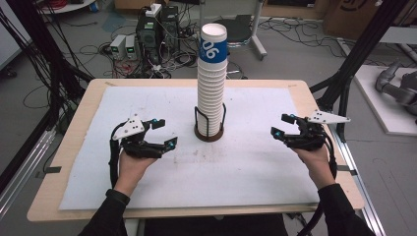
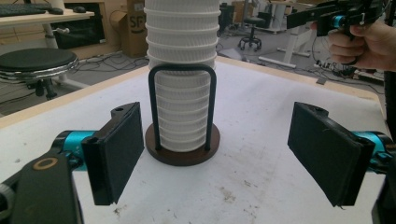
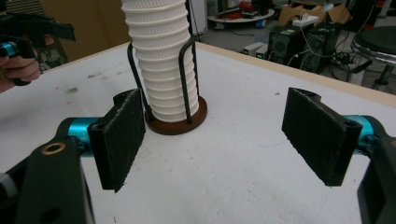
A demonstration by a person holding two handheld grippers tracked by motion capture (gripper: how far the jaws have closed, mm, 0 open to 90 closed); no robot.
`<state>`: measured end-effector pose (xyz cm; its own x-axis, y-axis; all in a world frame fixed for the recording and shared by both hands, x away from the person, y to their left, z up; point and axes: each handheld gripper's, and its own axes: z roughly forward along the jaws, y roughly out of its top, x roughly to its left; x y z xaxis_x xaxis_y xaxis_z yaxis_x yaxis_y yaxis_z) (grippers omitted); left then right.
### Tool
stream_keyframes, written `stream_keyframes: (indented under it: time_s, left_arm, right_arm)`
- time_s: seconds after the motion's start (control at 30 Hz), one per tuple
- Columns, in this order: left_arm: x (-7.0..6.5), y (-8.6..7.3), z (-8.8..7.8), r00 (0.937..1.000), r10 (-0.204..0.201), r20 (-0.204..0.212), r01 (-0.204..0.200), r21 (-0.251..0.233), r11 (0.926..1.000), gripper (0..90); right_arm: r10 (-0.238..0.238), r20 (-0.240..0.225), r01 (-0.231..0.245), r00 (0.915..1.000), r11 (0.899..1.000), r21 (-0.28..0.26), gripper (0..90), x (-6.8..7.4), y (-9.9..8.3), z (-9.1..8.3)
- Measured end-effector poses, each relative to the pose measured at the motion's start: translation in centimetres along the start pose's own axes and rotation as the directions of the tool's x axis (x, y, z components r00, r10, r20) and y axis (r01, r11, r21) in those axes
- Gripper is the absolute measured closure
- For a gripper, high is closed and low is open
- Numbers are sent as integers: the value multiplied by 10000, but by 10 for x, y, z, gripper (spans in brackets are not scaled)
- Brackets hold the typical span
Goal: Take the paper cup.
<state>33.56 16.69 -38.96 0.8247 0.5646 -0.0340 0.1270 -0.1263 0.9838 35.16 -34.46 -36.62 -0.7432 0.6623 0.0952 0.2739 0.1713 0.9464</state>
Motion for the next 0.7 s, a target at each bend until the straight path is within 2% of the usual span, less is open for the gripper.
stream_keyframes:
  time_s: [0.13,0.37,0.47,0.5,0.7]
  left_arm:
    - [-1,5,1,9999,62,107,-62,-9,10000,181]
    - [-3,8,2,9991,-208,372,206,54,9998,177]
    - [-3,13,3,9985,-279,472,270,190,9995,176]
    - [-4,18,4,9975,-301,632,286,246,9993,176]
    - [-2,28,6,9967,-370,726,346,338,9988,170]
  right_arm:
    - [3,49,-3,10000,10000,18,220,0,0,-1]
    - [-7,57,6,10000,10000,48,220,2,0,-1]
    - [-7,43,7,10000,10000,18,220,3,1,-1]
    - [-52,74,52,10000,10000,15,221,3,2,-1]
    - [-61,91,61,9999,10000,-10,220,2,2,-1]
